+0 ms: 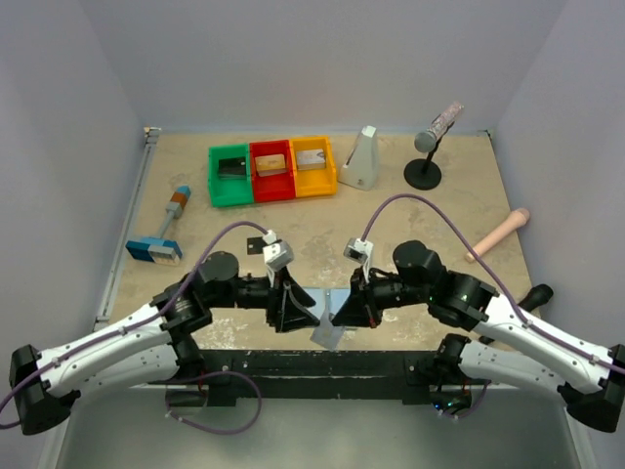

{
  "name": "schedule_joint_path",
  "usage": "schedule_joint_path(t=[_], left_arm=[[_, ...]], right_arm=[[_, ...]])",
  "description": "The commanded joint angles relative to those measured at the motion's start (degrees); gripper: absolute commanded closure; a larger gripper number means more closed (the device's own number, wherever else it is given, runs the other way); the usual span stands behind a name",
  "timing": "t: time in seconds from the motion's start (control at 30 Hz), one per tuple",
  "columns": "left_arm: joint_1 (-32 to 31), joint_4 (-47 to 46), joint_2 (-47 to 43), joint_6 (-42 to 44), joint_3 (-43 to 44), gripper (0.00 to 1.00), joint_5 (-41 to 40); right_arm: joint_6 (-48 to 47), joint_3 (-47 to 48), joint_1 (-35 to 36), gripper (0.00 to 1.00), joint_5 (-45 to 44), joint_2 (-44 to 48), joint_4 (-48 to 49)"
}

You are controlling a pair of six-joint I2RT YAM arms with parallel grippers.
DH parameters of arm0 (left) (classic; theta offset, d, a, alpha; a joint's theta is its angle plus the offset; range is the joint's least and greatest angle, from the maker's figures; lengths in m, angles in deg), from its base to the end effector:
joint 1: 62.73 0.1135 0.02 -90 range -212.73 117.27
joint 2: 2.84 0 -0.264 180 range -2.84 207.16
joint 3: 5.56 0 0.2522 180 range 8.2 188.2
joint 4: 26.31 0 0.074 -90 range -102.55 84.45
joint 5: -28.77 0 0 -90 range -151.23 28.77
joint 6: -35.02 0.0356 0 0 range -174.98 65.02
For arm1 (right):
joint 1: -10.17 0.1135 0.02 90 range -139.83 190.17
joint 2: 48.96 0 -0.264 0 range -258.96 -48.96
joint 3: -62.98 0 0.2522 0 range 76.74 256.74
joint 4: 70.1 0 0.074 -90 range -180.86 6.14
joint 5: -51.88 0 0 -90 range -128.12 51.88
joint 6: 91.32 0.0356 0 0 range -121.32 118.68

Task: Take the credit cards out of the card holder
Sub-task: Place the credit card at the center of the board.

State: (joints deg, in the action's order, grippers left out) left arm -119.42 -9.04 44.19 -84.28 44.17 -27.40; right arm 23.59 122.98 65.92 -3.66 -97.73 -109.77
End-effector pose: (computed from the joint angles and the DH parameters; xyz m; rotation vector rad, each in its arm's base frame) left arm 0.0890 -0.1715 0.2925 0.9484 1.8670 -1.5284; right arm 0.0870 0.1636 0.3119 -1.0141 2.0897 1.4205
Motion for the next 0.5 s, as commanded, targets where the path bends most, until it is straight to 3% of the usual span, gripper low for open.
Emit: schedule_joint_path(t=[0.0, 0.13, 0.23, 0.47], left_arm=[[2.02, -5.33, -9.12, -6.98, -6.85, 0.34, -20.24], [2.19, -16.22, -19.4, -15.49, -19.06, 0.23, -32.75], [2.19, -25.37, -24.08, -19.47, -25.93, 0.23, -34.95], [2.11, -31.78, -20.93, -22.37, -28.75, 0.21, -32.16]], right_arm=[[8.65, -5.7, -0.99, 1.0, -14.84, 6.65, 9.45], [17.44, -14.31, -0.99, 1.0, -23.19, 10.97, 23.59], [21.49, -18.72, -0.99, 1.0, -26.89, 13.08, 32.39], [26.42, -24.35, -0.9, 1.0, -34.01, 16.78, 42.87]])
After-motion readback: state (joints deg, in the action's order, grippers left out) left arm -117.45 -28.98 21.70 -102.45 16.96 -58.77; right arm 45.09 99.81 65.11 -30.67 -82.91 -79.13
